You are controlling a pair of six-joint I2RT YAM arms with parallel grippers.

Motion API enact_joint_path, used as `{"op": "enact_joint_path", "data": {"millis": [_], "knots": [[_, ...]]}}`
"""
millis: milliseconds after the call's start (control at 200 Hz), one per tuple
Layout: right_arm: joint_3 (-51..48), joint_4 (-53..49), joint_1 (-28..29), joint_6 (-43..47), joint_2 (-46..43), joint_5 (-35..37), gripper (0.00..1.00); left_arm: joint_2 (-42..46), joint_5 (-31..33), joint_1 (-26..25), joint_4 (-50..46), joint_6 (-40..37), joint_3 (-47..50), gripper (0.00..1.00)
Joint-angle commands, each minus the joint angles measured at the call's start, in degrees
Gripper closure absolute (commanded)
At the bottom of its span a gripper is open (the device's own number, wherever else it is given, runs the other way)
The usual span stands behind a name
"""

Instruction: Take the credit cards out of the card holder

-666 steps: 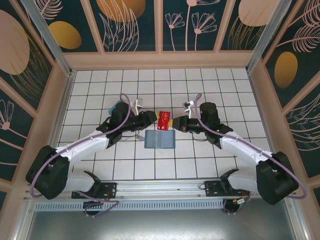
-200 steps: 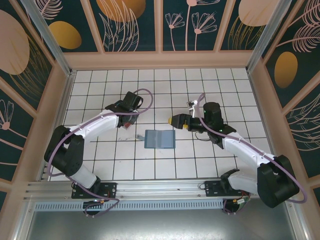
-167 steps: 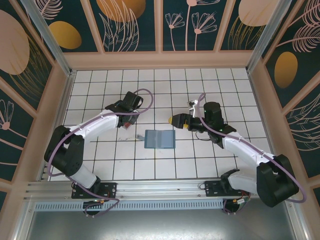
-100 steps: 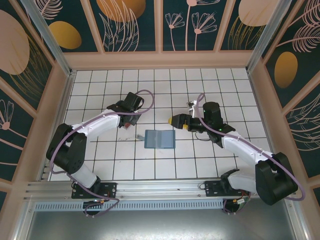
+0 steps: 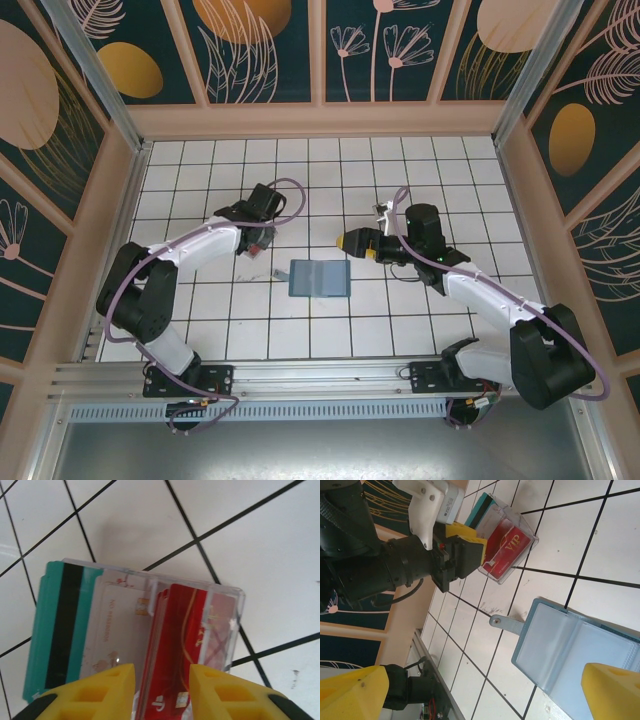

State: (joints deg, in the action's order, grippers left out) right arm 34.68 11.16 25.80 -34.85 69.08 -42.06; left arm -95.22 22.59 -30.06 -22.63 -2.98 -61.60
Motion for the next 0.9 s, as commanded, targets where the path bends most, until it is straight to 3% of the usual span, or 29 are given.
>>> {"op": "enact_joint_path", "data": {"millis": [0,160,285,415,611,766,891], "knots": [[1.10,1.08,-0.58,0.20,-0.26,-0.49,0.01,1.09,0.72,0.60,-1.23,1.31,-2.43,0.58],[1.36,-0.33,-0.81,0.46,-0.64,2.51,0.01,5.33,0.77,0.70,-0.86,3.80,-3.07,0.40],[2.36,-3.78,-1.81,1.70,-1.77,7.19,0.01,10.90,1.72,0.79,0.75,8.50,-1.94,0.02],[3.07,-7.11,-3.65,3.12,-3.57,11.70,0.01,17.18,5.22,0.95,2.70,14.80,0.68,0.01],[4.75,-13.49,-6.38,6.50,-5.53,25.32,0.01,24.55,8.93,2.10,3.30,27.83,4.93,0.02],[5.15,-16.70,-9.35,8.56,-5.37,35.49,0.01,31.00,16.44,2.12,5.98,37.48,13.09,0.01],[3.29,-14.54,-11.90,10.83,-5.75,43.56,0.01,35.62,27.44,2.12,8.94,46.38,22.92,0.02]]}}
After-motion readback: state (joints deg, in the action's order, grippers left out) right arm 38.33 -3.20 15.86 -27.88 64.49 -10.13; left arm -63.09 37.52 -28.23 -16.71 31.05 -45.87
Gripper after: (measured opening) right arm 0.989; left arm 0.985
